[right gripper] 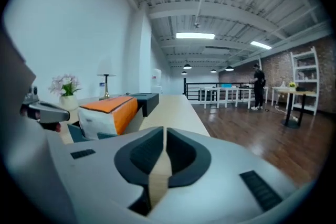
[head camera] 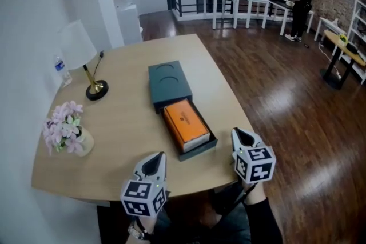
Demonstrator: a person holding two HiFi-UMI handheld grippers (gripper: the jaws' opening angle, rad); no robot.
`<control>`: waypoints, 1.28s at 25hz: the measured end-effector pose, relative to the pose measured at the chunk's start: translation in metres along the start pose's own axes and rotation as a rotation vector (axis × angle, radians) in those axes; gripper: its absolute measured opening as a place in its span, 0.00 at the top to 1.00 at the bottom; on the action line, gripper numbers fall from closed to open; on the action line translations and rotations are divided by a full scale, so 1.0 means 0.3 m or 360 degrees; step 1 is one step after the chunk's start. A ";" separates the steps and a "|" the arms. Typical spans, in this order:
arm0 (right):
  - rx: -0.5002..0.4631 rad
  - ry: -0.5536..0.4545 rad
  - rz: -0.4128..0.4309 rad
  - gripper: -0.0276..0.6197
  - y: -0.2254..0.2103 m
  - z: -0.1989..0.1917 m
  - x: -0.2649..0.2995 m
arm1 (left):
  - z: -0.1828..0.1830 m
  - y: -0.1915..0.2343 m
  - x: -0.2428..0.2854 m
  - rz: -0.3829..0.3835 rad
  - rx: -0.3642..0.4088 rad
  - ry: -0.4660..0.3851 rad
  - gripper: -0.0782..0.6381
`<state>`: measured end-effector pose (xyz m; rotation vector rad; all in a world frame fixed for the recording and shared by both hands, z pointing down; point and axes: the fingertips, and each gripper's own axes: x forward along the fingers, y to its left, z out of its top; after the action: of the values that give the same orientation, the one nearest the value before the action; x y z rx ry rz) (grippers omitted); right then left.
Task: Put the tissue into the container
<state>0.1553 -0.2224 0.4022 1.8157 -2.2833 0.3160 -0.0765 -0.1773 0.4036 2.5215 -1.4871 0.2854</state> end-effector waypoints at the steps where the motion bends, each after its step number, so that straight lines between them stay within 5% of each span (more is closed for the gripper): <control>1: 0.0038 -0.0003 0.0013 0.96 -0.007 -0.006 0.001 | 0.000 0.000 -0.001 -0.0001 0.0000 -0.0001 0.90; 32: 0.0087 -0.0021 0.0063 0.96 0.001 0.001 -0.010 | 0.006 -0.001 -0.009 -0.0005 -0.0002 0.0005 0.90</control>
<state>0.1558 -0.2196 0.4010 1.8052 -2.3441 0.3780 -0.0775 -0.1755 0.4011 2.5212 -1.4813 0.2876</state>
